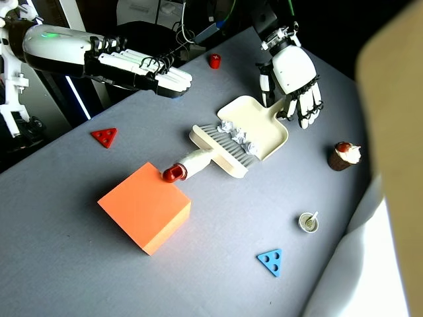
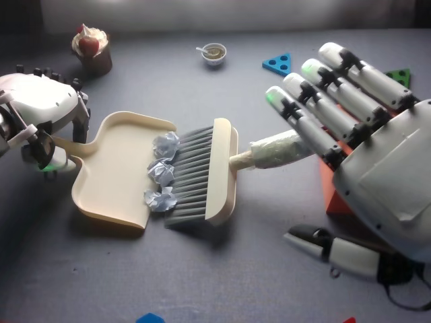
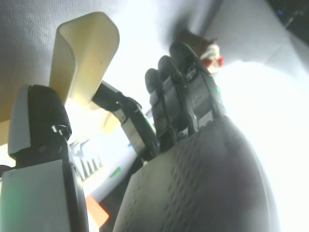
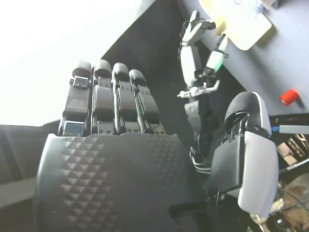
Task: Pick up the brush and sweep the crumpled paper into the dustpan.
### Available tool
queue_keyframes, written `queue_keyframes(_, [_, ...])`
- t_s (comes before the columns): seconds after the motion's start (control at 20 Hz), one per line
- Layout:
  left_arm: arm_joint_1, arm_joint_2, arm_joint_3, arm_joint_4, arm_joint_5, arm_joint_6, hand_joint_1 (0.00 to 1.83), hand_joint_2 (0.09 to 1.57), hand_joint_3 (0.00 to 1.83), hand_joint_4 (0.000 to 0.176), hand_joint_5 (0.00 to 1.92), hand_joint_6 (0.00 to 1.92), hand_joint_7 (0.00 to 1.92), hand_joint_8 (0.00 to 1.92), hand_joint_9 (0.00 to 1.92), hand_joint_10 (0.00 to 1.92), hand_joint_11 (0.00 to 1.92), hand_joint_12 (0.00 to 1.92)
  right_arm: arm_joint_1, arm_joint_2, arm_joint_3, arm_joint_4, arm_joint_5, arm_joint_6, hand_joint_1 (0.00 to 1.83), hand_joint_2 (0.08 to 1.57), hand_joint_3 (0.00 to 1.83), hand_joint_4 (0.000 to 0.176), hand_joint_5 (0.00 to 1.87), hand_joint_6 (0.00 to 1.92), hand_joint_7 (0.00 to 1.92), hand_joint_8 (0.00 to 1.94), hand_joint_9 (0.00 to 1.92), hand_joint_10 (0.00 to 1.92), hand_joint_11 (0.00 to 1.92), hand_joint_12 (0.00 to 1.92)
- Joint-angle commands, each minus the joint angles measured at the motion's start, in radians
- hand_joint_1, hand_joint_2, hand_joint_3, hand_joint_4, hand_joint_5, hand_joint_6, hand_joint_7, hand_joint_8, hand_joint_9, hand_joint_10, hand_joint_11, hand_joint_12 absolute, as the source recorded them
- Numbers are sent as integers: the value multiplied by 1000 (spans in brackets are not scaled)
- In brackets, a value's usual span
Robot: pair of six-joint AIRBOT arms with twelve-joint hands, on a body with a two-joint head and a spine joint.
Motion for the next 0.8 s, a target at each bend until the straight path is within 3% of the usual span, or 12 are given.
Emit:
queue_keyframes(0.0, [-11, 0, 10, 28, -94, 1, 1118, 1093, 0, 0, 1036, 887, 391, 1, 359, 0, 215, 468, 5, 1, 0, -77, -107, -16, 372, 956, 0, 0, 46, 0, 110, 3, 131, 6, 130, 23])
queue_keyframes(0.4, [-5, 8, 37, 61, -109, -37, 1100, 1107, 2, 0, 1004, 940, 381, 1, 339, 2, 202, 452, 0, -70, 45, -31, -128, -31, 864, 938, 0, 0, 0, 0, 59, 1, 81, 0, 101, 7])
queue_keyframes(0.75, [-19, 14, 38, 81, -80, -40, 1119, 1091, 0, 0, 1040, 880, 412, 3, 365, 3, 230, 455, -24, -158, 120, 26, -205, -11, 991, 966, 7, 0, 13, 3, 80, 3, 113, 7, 163, 32])
